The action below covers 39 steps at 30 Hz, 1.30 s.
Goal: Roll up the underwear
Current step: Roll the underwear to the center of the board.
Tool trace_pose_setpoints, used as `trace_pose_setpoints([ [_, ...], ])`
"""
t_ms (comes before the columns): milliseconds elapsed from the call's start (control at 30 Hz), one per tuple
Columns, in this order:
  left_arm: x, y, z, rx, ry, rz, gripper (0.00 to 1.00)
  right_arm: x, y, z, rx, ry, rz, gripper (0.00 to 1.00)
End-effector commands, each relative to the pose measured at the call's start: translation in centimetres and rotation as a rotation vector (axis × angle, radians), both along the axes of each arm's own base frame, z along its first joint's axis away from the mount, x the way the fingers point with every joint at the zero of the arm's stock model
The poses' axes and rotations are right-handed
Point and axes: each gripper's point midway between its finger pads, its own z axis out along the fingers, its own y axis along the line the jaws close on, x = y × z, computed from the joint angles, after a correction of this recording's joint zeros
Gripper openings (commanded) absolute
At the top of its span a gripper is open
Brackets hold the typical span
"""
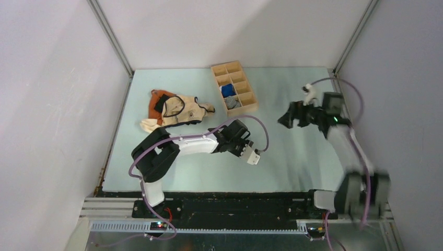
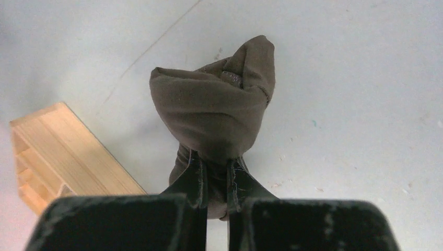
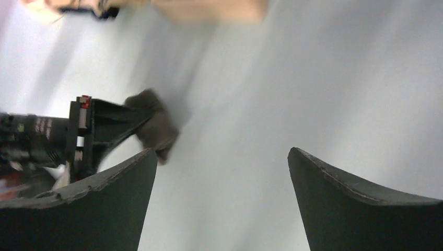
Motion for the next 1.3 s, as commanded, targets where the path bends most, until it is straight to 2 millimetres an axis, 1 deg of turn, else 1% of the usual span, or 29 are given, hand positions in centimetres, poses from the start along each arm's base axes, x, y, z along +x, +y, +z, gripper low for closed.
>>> trace_pose_setpoints([
  [0, -7.2, 7.9, -4.4, 0.348, 0.399, 0.07, 0.0, -0.8, -5.0, 11.2, -0.306, -0.79, -0.108, 1.0],
  [33, -7.9, 7.8, -4.2, 0.35, 0.441, 0.083, 0.0, -2.1, -4.8, 10.0, -0.315, -0.79, -0.085, 0.99],
  [67, -7.9, 7.1, -3.9, 0.331, 0.468, 0.131, 0.0, -4.1, -4.3, 10.0, -0.326, -0.811, -0.018, 1.0],
  [100, -8.3, 6.8, -3.9, 0.318, 0.5, 0.15, 0.0, -5.3, -3.8, 9.2, -0.328, -0.802, 0.035, 0.99],
  [133, -8.3, 6.4, -3.8, 0.301, 0.522, 0.193, 0.0, -7.8, -2.8, 8.0, -0.324, -0.783, 0.151, 0.94],
  [167, -8.6, 6.0, -3.8, 0.285, 0.545, 0.203, 0.0, -9.1, -2.3, 7.3, -0.322, -0.776, 0.216, 0.9],
  [200, -8.8, 5.9, -3.8, 0.275, 0.563, 0.232, 0.0, -11.4, -1.5, 6.5, -0.314, -0.78, 0.327, 0.81],
  [233, -9.0, 5.6, -3.9, 0.261, 0.582, 0.239, 0.0, -12.7, -0.9, 6.1, -0.308, -0.79, 0.396, 0.77],
  [267, -9.2, 5.5, -4.1, 0.255, 0.6, 0.266, 0.0, -14.4, -0.3, 5.4, -0.305, -0.803, 0.479, 0.68],
  [333, -9.5, 5.1, -4.5, 0.23, 0.637, 0.31, 0.0, -16.5, 1.6, 4.6, -0.302, -0.837, 0.611, 0.58],
  [367, -9.7, 4.8, -4.7, 0.215, 0.657, 0.323, 0.0, -16.5, 2.1, 4.6, -0.313, -0.866, 0.639, 0.56],
  [400, -10.1, 4.7, -4.9, 0.206, 0.691, 0.356, 0.0, -17.1, 2.9, 3.8, -0.334, -0.885, 0.702, 0.55],
  [433, -10.1, 4.5, -5.2, 0.196, 0.704, 0.371, 0.0, -16.7, 3.6, 4.0, -0.349, -0.937, 0.72, 0.54],
  [467, -10.4, 4.2, -5.2, 0.179, 0.734, 0.4, 0.0, -17.2, 4.4, 3.1, -0.372, -0.954, 0.774, 0.54],
  [500, -10.6, 4.1, -5.3, 0.171, 0.757, 0.429, 0.0, -16.5, 5.2, 3.7, -0.383, -1.023, 0.78, 0.54],
  [533, -10.9, 4.0, -5.4, 0.164, 0.78, 0.442, 0.0, -16.7, 6.0, 2.8, -0.394, -1.036, 0.82, 0.53],
  [567, -11.0, 3.9, -5.6, 0.158, 0.8, 0.466, 0.0, -16.1, 6.9, 3.4, -0.396, -1.101, 0.82, 0.53],
  [600, -11.2, 3.8, -5.6, 0.151, 0.828, 0.478, 0.0, -16.1, 7.6, 2.2, -0.409, -1.1, 0.851, 0.54],
  [633, -11.4, 3.9, -5.9, 0.155, 0.85, 0.503, 0.0, -15.3, 8.6, 2.9, -0.411, -1.171, 0.835, 0.55],
  [667, -11.4, 3.8, -5.8, 0.15, 0.869, 0.51, 0.0, -15.4, 9.2, 1.4, -0.426, -1.159, 0.869, 0.56],
  [733, -11.5, 3.7, -6.0, 0.154, 0.892, 0.521, 0.0, -14.8, 10.5, 0.4, -0.434, -1.203, 0.896, 0.57],
  [833, -11.4, 3.6, -6.0, 0.155, 0.902, 0.512, 0.0, -13.1, 12.4, -0.4, -0.454, -1.256, 0.893, 0.58],
  [967, -11.4, 3.5, -6.0, 0.159, 0.957, 0.516, 0.0, -11.1, 13.5, -1.2, -0.515, -1.298, 0.876, 0.63],
  [1000, -11.3, 3.7, -6.1, 0.161, 0.971, 0.528, 0.0, -10.6, 13.7, -1.0, -0.525, -1.32, 0.86, 0.64],
  [1033, -11.2, 3.6, -5.9, 0.153, 0.982, 0.531, 0.0, -10.1, 13.7, -1.6, -0.554, -1.313, 0.858, 0.66],
  [1067, -11.0, 3.7, -6.0, 0.153, 0.99, 0.538, 0.0, -9.6, 13.9, -1.2, -0.561, -1.335, 0.839, 0.67],
  [1100, -11.0, 3.5, -5.9, 0.147, 1.0, 0.538, 0.0, -9.3, 13.9, -1.8, -0.577, -1.329, 0.846, 0.69],
  [1200, -10.9, 3.6, -5.9, 0.148, 1.03, 0.547, 0.0, -9.0, 14.5, -2.2, -0.577, -1.346, 0.867, 0.71],
  [1267, -10.8, 3.5, -5.8, 0.139, 1.043, 0.542, 0.0, -8.8, 14.7, -3.4, -0.582, -1.329, 0.9, 0.7],
])
